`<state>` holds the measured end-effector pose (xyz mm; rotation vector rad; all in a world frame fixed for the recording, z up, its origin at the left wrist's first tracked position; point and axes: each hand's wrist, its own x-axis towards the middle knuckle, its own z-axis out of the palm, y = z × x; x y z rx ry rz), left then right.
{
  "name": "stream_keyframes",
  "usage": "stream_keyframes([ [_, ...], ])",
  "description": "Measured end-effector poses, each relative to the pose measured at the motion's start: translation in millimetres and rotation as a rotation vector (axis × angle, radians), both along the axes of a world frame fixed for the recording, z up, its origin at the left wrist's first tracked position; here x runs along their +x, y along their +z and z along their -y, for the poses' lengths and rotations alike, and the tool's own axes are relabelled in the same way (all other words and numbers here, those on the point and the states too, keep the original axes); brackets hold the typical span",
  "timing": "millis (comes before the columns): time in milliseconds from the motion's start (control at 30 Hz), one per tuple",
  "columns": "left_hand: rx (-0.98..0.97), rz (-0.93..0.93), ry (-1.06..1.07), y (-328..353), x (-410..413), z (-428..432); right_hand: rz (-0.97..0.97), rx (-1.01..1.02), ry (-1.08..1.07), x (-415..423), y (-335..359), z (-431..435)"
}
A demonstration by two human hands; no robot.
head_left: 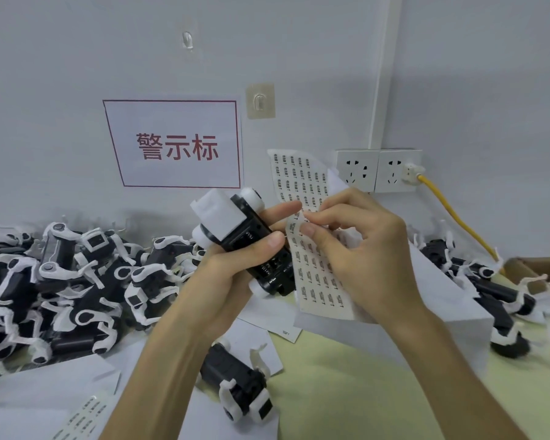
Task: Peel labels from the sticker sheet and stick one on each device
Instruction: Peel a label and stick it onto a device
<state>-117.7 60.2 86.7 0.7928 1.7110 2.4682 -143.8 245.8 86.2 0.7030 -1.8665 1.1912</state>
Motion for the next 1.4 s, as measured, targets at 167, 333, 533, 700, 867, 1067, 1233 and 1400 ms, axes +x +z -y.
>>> stream_keyframes([
  [167, -0.026, -0.034, 0.165, -0.3, 0.4, -10.0, -0.097, 0.076, -0.04, -0.8, -3.5, 4.7],
  [333, -0.074, -0.077, 0.374, -4.2, 0.0, -22.8, -0.074, 0.119, -0.084, -5.0, -6.8, 3.8],
  [533, -0.089, -0.122, 0.39, -4.8, -0.3, -21.0, 0.086, 0.0, 0.051, -3.6, -2.9, -1.3],
  [700, -0.098, -0.116, 0.363, -5.6, -2.6, -18.4, 0.177, -0.154, 0.115, -2.7, 2.9, -10.9],
  [867, -0.126, -0.127, 0.376, -5.7, -2.8, -16.5, 0.231, -0.151, 0.201, 1.6, 8.6, -17.8],
  [1067, -0.14, -0.169, 0.343, -6.4, -1.8, -16.5, 0.198, 0.004, 0.192, 2.5, 11.7, -15.8],
  [1233, -0.166, -0.181, 0.357, -7.2, -2.2, -15.9, 0.242, -0.071, 0.211, -0.1, 12.0, -20.5],
  [1400, -0.164, -0.057, 0.502, -8.3, -7.9, -11.5, 0.241, -0.217, 0.273, 1.5, 14.6, -22.4],
])
